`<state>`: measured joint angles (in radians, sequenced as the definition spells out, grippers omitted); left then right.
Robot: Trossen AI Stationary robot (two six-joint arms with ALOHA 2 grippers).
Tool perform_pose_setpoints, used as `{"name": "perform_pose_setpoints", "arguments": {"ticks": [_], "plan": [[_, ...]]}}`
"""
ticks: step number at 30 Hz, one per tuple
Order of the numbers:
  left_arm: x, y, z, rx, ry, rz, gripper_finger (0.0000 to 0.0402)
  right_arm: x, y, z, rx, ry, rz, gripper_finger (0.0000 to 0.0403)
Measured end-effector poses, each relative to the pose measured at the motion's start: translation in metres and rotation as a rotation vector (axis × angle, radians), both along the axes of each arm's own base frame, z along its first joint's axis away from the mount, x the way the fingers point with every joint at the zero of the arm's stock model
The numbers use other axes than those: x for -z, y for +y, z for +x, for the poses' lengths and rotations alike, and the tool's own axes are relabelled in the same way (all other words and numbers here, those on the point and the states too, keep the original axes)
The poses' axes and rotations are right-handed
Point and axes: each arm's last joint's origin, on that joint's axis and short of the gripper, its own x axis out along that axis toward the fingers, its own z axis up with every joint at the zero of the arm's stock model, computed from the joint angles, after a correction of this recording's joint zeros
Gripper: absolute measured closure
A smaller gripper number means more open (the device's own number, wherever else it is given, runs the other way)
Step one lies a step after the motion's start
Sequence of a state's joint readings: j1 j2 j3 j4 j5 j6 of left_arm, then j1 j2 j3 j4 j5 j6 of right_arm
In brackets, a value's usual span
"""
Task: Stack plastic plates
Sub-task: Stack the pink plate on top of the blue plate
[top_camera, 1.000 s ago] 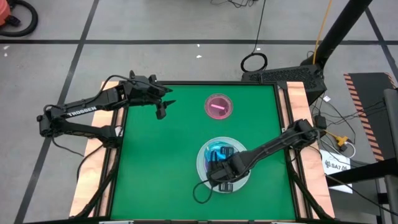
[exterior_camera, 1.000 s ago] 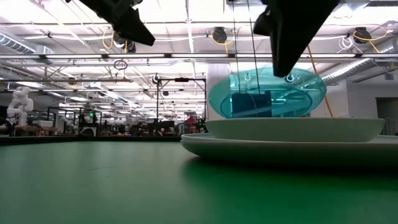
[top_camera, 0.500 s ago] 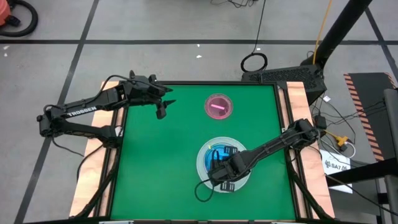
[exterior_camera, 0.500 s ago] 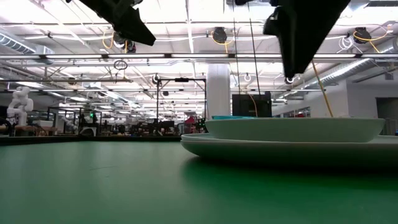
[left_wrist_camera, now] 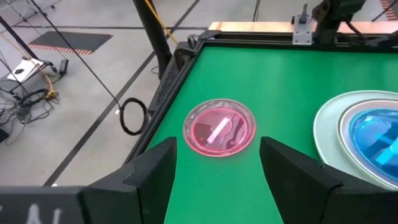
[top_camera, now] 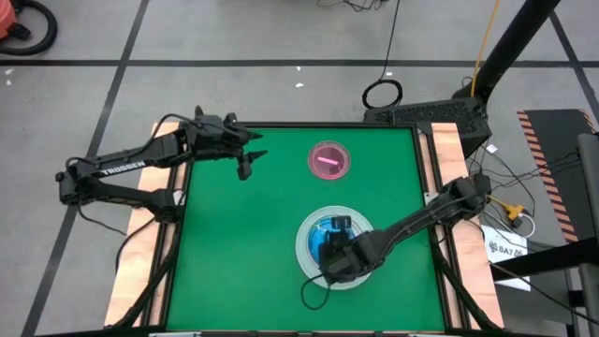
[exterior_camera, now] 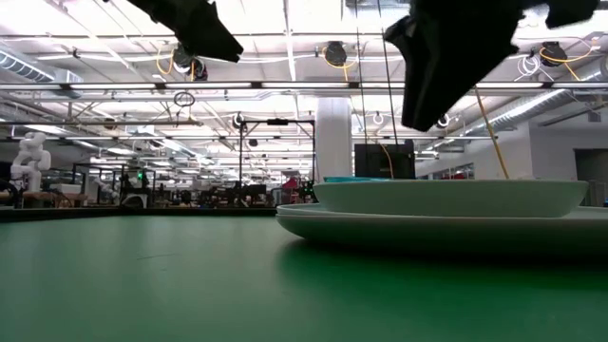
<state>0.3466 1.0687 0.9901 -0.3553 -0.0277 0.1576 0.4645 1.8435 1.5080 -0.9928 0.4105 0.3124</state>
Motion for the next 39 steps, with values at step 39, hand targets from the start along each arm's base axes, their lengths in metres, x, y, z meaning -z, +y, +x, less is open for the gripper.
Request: {"name": "perform_pose_setpoints", "arguments": {"ticks": [39], "plan": [[0.093,0.064,0.118,-0.054,-0.021,-0.333,0.0165,-0.053,-0.143,-0.135,-0.271,-0.924,0.007,0.0344]]}}
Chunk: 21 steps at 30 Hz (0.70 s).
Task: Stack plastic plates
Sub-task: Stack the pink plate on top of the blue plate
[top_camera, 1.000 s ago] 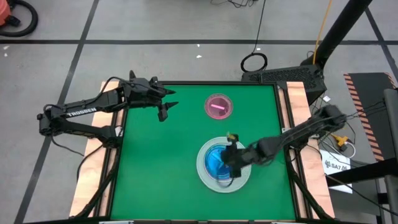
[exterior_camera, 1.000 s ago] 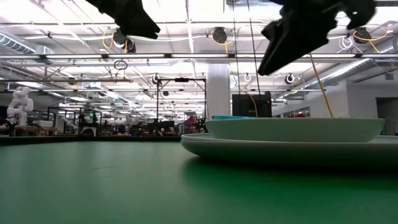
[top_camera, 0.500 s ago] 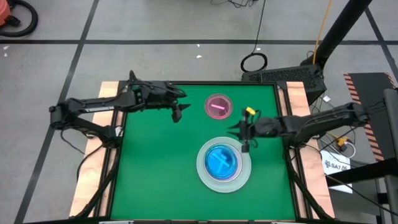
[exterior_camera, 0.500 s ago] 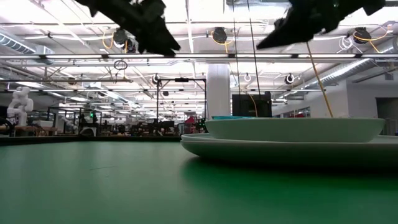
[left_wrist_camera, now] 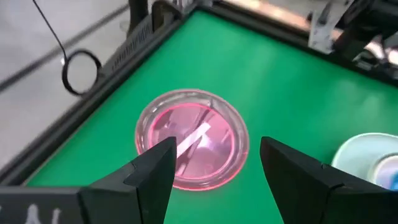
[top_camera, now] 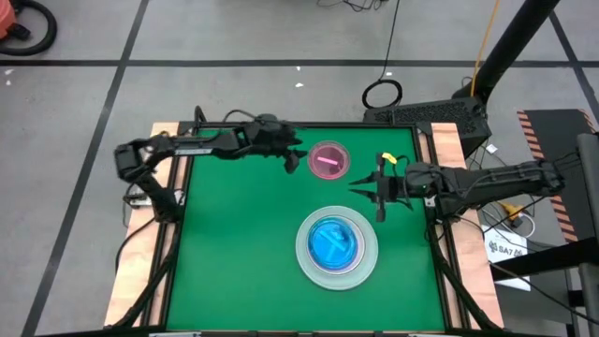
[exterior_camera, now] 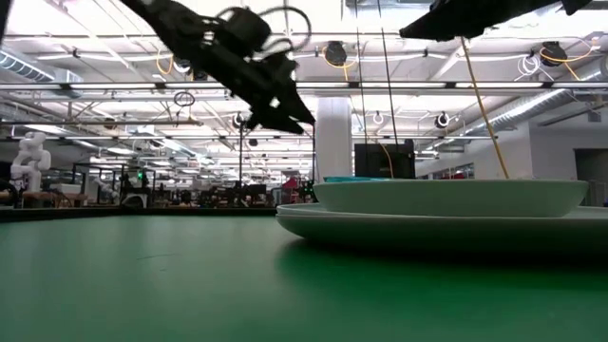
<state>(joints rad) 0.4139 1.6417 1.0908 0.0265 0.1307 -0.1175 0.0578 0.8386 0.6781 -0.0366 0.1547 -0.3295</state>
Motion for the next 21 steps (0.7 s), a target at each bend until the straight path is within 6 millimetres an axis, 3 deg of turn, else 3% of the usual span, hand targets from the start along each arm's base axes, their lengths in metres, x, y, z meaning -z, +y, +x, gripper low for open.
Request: {"name": "perform_pose_setpoints", "arguments": {"ticks": [8,16,21], "plan": [[0.033,0.042,0.047,-0.043,0.182,-0.083,0.0165,-0.003,0.000,-0.007,-0.002,-0.002,-0.009,0.0344],[0.065,0.079,0.065,-0.168,0.279,-0.053,0.0165,0.000,-0.001,-0.011,0.017,0.041,0.006,0.0344],[0.082,0.085,0.070,-0.198,0.301,-0.094,0.0165,0.004,-0.004,-0.013,0.128,0.083,-0.017,0.0344]]}}
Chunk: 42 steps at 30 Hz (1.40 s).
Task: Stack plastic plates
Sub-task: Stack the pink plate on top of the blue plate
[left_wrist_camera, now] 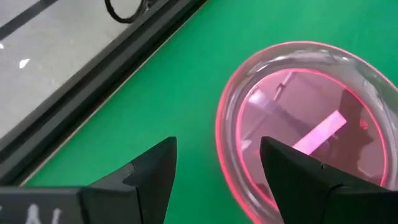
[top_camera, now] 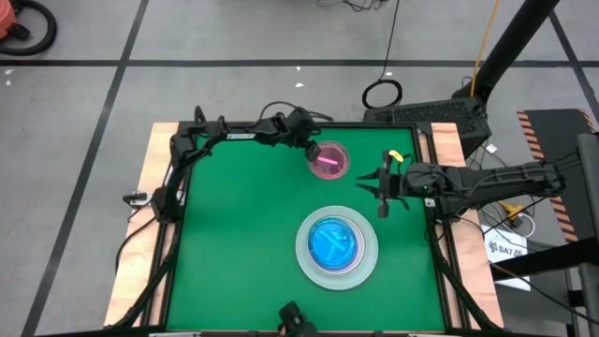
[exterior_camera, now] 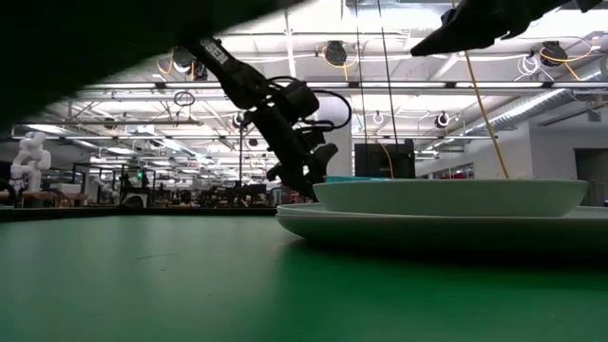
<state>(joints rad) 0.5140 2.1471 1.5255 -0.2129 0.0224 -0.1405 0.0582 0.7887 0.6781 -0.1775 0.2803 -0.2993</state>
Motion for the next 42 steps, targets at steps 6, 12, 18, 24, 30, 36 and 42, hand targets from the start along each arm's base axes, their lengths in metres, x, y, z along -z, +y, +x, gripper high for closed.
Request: {"name": "perform_pose_setpoints", "arguments": {"ticks": [6,12,18,24,30,36,42], "plan": [[0.009,0.005,0.006,-0.070,0.005,0.008,0.0165,0.001,0.000,0.000,0.010,0.006,-0.002,0.0344],[0.010,0.006,0.007,-0.088,0.017,0.018,0.0165,0.001,0.000,0.000,0.008,0.006,-0.001,0.0344],[0.016,0.001,0.001,-0.053,0.083,-0.066,0.0165,0.001,0.000,0.000,0.007,0.006,0.000,0.0344],[0.005,0.000,0.005,-0.018,0.091,-0.085,0.0165,0.001,0.000,0.000,0.007,0.006,-0.001,0.0344],[0.009,-0.002,0.000,-0.021,0.144,-0.117,0.0165,0.001,0.000,0.000,0.007,0.006,0.000,0.0344],[0.014,-0.001,-0.012,-0.022,0.245,-0.182,0.0165,0.001,0.000,0.000,0.007,0.006,-0.001,0.0344],[0.014,-0.001,-0.013,-0.009,0.244,-0.188,0.0165,0.000,0.000,0.000,0.007,0.006,-0.004,0.0344]]}}
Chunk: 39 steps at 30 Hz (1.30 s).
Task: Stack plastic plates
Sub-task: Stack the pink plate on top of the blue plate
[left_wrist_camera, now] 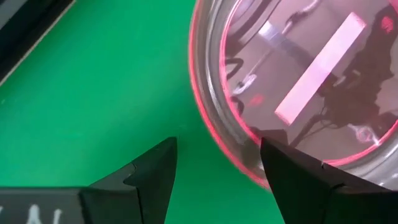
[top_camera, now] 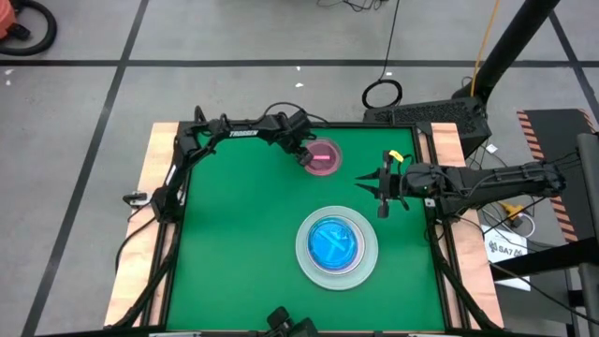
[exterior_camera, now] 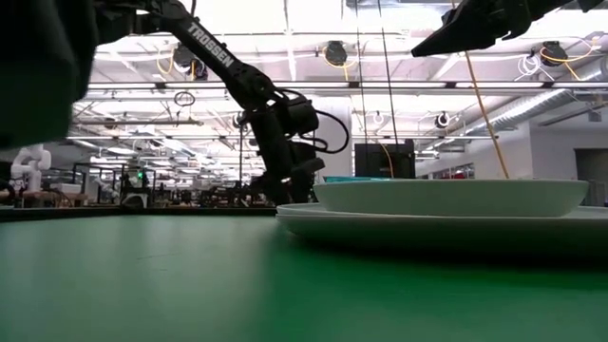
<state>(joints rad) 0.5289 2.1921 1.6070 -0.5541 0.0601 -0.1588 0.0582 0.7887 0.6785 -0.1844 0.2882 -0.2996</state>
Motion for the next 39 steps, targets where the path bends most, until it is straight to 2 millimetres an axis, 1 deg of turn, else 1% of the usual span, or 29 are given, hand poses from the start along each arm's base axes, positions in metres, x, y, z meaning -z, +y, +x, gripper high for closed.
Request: {"name": "perform_pose_setpoints", "arguments": {"ticks": [13,17,26,30,34,37,39], "plan": [[0.000,-0.003,0.002,-0.021,-0.005,-0.005,0.0165,0.000,0.000,0.000,0.001,0.000,-0.001,0.0344],[0.000,0.000,0.000,-0.004,-0.007,-0.011,0.0165,0.000,0.000,0.000,0.001,0.001,-0.005,0.0344],[0.002,0.010,-0.018,-0.053,0.129,-0.013,0.0165,0.000,0.000,0.000,-0.001,0.002,-0.011,0.0344],[-0.003,0.009,-0.027,-0.026,0.235,-0.053,0.0165,0.000,0.000,0.000,-0.001,0.002,-0.010,0.0344],[-0.015,0.006,-0.033,0.029,0.372,-0.067,0.0165,0.001,0.000,0.000,-0.001,0.010,-0.010,0.0344],[-0.025,0.008,-0.031,0.054,0.371,-0.055,0.0165,0.001,0.000,0.000,-0.001,0.017,-0.010,0.0344],[-0.027,0.008,-0.030,0.053,0.365,-0.052,0.0165,0.001,0.000,0.000,-0.001,0.018,-0.010,0.0344]]}}
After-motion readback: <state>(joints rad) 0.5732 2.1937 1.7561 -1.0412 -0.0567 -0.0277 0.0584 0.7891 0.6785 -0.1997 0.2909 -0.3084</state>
